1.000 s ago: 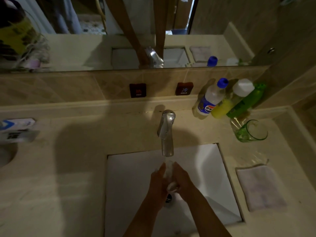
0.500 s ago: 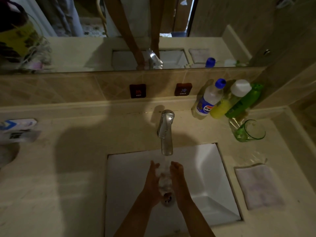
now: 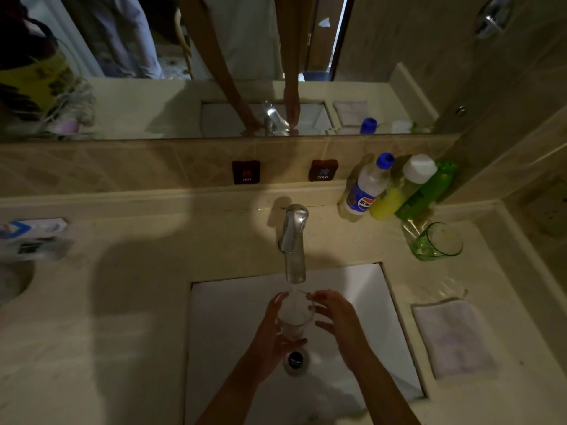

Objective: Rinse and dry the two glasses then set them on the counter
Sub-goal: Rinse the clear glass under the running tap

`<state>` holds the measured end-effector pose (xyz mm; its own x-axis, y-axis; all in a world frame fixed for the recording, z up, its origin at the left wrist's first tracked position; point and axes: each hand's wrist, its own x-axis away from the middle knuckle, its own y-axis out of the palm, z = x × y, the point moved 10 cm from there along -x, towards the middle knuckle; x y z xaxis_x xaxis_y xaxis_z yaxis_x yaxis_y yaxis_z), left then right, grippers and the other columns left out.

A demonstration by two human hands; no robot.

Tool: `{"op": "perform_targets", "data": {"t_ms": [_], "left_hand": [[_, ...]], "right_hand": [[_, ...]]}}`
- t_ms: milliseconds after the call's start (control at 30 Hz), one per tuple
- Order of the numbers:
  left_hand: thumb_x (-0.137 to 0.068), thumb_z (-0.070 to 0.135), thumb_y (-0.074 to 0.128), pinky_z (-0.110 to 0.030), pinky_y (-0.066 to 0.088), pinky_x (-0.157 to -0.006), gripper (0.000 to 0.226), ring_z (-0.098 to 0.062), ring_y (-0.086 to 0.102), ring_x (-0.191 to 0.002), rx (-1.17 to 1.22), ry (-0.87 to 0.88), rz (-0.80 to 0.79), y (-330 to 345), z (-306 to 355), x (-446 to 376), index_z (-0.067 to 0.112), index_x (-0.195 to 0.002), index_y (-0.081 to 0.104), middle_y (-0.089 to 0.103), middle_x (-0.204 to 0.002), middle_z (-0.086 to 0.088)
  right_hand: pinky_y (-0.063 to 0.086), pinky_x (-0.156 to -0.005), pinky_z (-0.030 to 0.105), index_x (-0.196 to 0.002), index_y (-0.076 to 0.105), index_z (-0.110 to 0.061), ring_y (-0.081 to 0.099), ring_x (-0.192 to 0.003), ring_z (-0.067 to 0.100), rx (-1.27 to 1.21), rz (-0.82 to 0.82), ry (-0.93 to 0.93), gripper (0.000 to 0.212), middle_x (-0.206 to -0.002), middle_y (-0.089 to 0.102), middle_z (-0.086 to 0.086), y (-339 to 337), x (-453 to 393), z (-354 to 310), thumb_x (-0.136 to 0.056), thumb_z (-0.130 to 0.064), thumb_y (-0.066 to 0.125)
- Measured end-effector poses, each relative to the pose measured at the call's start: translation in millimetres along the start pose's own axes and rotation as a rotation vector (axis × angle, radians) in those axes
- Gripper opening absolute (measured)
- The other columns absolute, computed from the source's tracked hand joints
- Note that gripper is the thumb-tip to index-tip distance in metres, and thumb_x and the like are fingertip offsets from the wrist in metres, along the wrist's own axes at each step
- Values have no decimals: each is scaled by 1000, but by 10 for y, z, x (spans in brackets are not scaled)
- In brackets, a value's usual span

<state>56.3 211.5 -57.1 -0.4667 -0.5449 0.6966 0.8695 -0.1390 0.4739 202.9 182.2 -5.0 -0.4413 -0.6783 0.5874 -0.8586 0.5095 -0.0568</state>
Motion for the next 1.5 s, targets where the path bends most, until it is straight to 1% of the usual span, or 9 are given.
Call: {"op": "perform_targets", "data": {"t_ms": [233, 400, 633, 733, 867, 1033, 1233, 1333, 1500], "left_hand": [[-96, 55, 54, -50, 62, -78, 23, -44, 57, -123, 24, -171, 66, 95, -2, 53, 42, -115, 61, 44, -144, -15], [-96, 56, 56, -43, 61, -67, 25, -42, 61, -117, -11, -188, 105, 79, -23, -35, 42, -116, 60, 45, -146, -13], [-95, 55, 59, -44, 58, -75, 36, -39, 61, -114, 2, -217, 153, 41, -61, -116, 33, -124, 56, 57, -120, -6], [-97, 48, 60, -41, 59, -69, 24, -39, 61, -115, -27, -195, 117, 19, -84, -156, 37, -118, 60, 55, -135, -12], [-99, 27, 66, -36, 61, -67, 32, -35, 60, -116, -94, -124, 82, -18, -91, -241, 46, -122, 55, 46, -144, -6], [-99, 38, 63, -38, 62, -68, 20, -38, 59, -117, -56, -174, 97, -19, -133, -213, 44, -118, 64, 51, -140, -7], [-98, 40, 62, -39, 61, -69, 19, -35, 58, -118, -80, -129, 102, -30, -81, -93, 42, -116, 66, 56, -133, -4], [-81, 49, 71, -44, 62, -78, 43, -37, 59, -119, -87, -97, 88, -63, -57, 4, 37, -123, 67, 58, -133, -8], [-88, 53, 60, -37, 60, -72, 53, -35, 65, -116, -32, -29, 91, -144, -104, 208, 27, -134, 61, 63, -133, -12]], "right_hand": [[54, -89, 38, -97, 68, -23, 66, -98, 18, 243, 43, -393, 18, -98, 71, -3, 27, -62, -1097, -100, -28, 51], [43, -100, 20, -115, 67, -19, 56, -115, 7, 619, -88, -838, 30, -127, 62, -1, 538, 182, -1896, -93, -6, 52], [7, -115, 8, -131, 59, -10, 30, -138, 13, 1063, -187, -1054, 48, -145, 50, 3, 903, 251, -1878, -90, -24, 39], [10, -121, 20, -142, 45, -6, 18, -146, 16, 1148, -180, -1147, 54, -153, 36, 5, 925, 257, -1716, -88, -11, 54], [27, -116, 38, -154, 10, -18, -1, -149, 16, 1305, -166, -995, 100, -160, -1, -5, 886, 129, -1425, -74, 3, 66], [13, -120, 44, -156, 11, -23, -6, -151, 13, 1367, -186, -1009, 98, -163, 0, -9, 864, 133, -1361, -76, 1, 63], [24, -119, 25, -148, 38, -16, 23, -148, 11, 766, -208, -858, 77, -158, 30, -1, 631, 155, -1418, -75, 10, 40], [51, -95, 20, -125, 59, -29, 59, -109, -2, 405, 61, -532, 59, -131, 61, -5, 153, 202, -1040, -87, 14, 43], [48, -80, 16, -109, 57, -28, 61, -109, 15, 315, 124, -163, 17, -112, 64, -5, -102, 439, 52, -93, -25, 63]]}}
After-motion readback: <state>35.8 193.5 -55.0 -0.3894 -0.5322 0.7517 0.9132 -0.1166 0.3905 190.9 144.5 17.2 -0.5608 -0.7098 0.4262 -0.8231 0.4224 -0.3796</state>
